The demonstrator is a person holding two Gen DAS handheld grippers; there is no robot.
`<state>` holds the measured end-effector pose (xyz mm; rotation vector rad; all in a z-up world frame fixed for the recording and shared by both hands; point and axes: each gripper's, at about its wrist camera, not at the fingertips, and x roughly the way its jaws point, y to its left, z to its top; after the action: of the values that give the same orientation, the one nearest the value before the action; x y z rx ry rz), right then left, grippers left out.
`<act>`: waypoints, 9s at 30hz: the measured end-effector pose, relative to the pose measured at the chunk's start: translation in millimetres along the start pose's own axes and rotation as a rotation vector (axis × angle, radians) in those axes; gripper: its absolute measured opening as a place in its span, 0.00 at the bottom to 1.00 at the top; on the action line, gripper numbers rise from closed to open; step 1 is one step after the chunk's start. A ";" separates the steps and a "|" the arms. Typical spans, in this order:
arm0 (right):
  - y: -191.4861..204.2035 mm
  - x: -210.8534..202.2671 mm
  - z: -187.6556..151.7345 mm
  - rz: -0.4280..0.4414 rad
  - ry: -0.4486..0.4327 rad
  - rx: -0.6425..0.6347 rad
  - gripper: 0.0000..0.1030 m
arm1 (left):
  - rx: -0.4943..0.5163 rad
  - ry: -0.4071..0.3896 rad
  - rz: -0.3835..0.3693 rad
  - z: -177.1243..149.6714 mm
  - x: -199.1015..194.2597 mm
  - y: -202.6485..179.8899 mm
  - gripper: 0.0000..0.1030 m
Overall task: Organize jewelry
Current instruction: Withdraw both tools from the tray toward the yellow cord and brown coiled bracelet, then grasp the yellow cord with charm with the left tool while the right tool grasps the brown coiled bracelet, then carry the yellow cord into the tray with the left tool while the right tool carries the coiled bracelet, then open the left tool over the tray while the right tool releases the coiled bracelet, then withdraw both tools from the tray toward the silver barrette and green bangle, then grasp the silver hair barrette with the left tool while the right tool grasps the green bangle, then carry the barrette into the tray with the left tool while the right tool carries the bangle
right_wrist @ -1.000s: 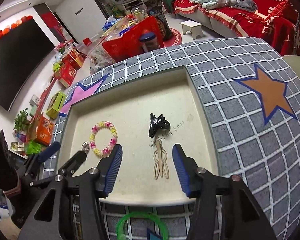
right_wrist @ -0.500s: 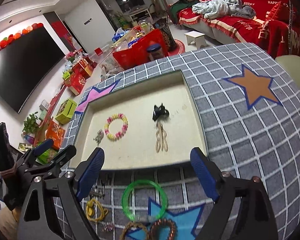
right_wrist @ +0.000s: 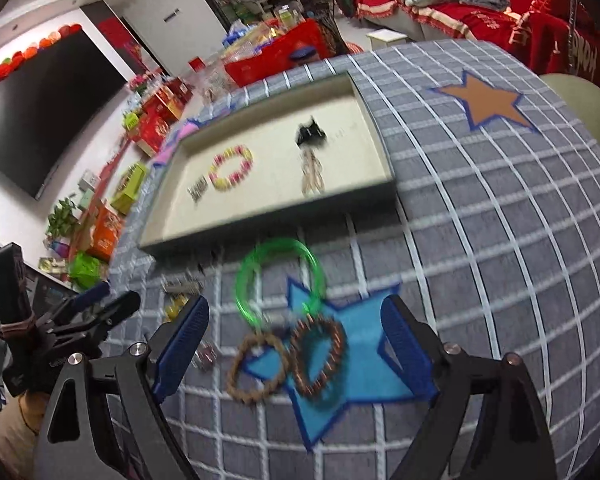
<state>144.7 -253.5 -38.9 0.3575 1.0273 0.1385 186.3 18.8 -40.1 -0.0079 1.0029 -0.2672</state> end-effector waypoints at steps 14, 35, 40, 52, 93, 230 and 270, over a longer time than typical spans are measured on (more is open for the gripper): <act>-33.6 8.5 -22.9 -0.141 0.049 0.043 0.87 | -0.019 0.071 0.066 -21.1 23.9 5.4 1.00; 12.9 27.7 -32.2 -0.305 0.063 -0.191 0.57 | 0.051 0.073 0.100 -25.3 31.1 -18.6 1.00; 19.8 27.2 -34.1 -0.293 0.078 -0.212 0.46 | 0.078 0.062 0.085 -25.5 26.3 -27.7 0.90; 29.3 23.0 -43.0 -0.261 0.082 -0.221 0.11 | 0.116 0.045 0.015 -28.0 17.0 -34.0 0.39; 42.9 29.4 83.5 -0.040 -0.023 -0.096 0.11 | 0.065 -0.064 -0.149 95.5 16.7 -28.0 0.39; 24.1 63.5 19.5 -0.212 0.103 -0.090 0.72 | 0.369 0.083 -0.105 -3.6 37.1 -55.3 0.51; 44.3 5.2 44.4 -0.103 -0.023 -0.115 0.08 | 0.264 -0.087 -0.179 21.8 -28.0 -49.6 0.25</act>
<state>187.7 -220.7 -6.7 0.2014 1.0081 0.1003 179.4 -25.4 1.4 0.1301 0.8750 -0.5570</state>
